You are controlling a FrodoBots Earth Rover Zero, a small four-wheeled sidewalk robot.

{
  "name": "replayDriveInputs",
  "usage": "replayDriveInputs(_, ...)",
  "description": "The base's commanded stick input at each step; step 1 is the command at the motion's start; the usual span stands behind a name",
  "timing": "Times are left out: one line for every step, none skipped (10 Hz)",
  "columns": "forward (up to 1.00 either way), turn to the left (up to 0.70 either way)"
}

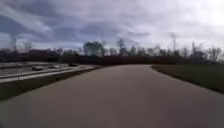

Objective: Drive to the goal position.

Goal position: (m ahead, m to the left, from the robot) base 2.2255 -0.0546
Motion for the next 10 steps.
replayDriveInputs(1.00, 0.00)
replayDriveInputs(1.00, 0.00)
replayDriveInputs(1.00, 0.00)
replayDriveInputs(1.00, 0.00)
replayDriveInputs(1.00, 0.00)
replayDriveInputs(1.00, 0.00)
replayDriveInputs(1.00, 0.00)
replayDriveInputs(1.00, 0.00)
replayDriveInputs(1.00, 0.00)
replayDriveInputs(1.00, 0.00)
